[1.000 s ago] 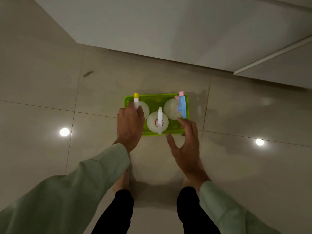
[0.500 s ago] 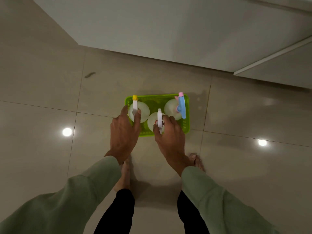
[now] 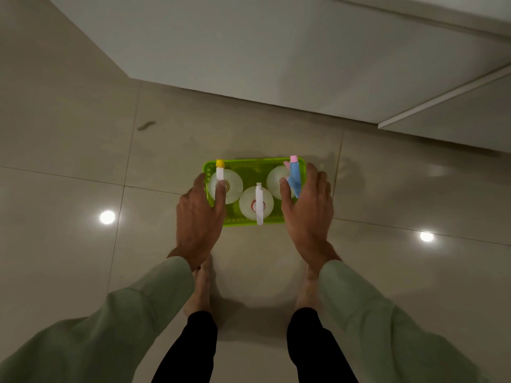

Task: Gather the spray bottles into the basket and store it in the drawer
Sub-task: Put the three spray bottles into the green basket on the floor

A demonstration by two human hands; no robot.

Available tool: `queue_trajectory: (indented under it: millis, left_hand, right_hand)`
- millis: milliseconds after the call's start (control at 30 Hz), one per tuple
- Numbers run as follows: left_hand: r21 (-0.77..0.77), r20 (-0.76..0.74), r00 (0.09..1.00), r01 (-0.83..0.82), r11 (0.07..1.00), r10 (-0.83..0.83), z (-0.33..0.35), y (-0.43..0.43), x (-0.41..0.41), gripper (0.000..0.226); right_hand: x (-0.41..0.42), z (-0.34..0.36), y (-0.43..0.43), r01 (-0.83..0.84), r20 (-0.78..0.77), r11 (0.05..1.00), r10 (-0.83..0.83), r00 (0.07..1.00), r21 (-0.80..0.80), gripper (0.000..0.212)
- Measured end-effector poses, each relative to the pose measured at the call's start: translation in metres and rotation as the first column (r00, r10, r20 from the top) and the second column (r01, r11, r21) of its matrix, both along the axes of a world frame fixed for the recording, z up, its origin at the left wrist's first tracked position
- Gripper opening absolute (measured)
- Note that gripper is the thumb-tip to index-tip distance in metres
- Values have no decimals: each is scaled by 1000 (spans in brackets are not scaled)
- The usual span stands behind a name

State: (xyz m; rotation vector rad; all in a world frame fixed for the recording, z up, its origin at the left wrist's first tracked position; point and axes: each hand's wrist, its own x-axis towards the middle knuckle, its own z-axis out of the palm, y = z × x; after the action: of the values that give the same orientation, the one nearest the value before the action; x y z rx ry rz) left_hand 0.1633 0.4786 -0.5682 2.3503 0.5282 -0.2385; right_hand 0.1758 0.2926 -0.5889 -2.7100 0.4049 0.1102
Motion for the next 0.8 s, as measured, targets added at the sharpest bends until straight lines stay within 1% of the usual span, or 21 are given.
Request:
queue_trajectory:
  millis: [67,133,200,300,400,500,567,700,800]
  left_hand:
    - [6,-12,1000,16,1000,-15,-2,-2,6,50]
    - [37,-46,999,31,999,-29,-6,-4,11,50]
    - [69,-109,993,44,997,-36,-7,-7,16,49]
    - [87,-172,984,63,994,-47,-8,-11,23,41]
    - [130,-183,980,99,987,-75,-9,-15,26,37]
    - [163,-169,984,91,982,-63,-9,-18,28,35]
    - [164,-155,986,81,983,-55,-9,-20,30,35]
    - [170,-160,984,110,979,-82,-10,-20,30,36]
    - [139,-161,985,82,987,-59,-9,-19,29,38]
  right_hand:
    - [12,-7,-2,-47,-147,998,41,988,-33,49]
    - [21,-12,-4,-81,-200,995,66,977,-65,38]
    - [23,-14,-4,-90,-194,992,71,978,-90,31]
    - [23,-16,-3,-126,-181,983,100,978,-137,28]
    - [23,-18,-2,-134,-185,980,106,977,-146,30]
    - [23,-18,0,-132,-158,982,110,981,-135,31]
    - [23,-18,0,-124,-144,983,104,984,-138,30]
    - [23,-17,-1,-93,-122,988,78,989,-119,31]
    - [23,-14,-3,-85,-136,993,73,988,-83,38]
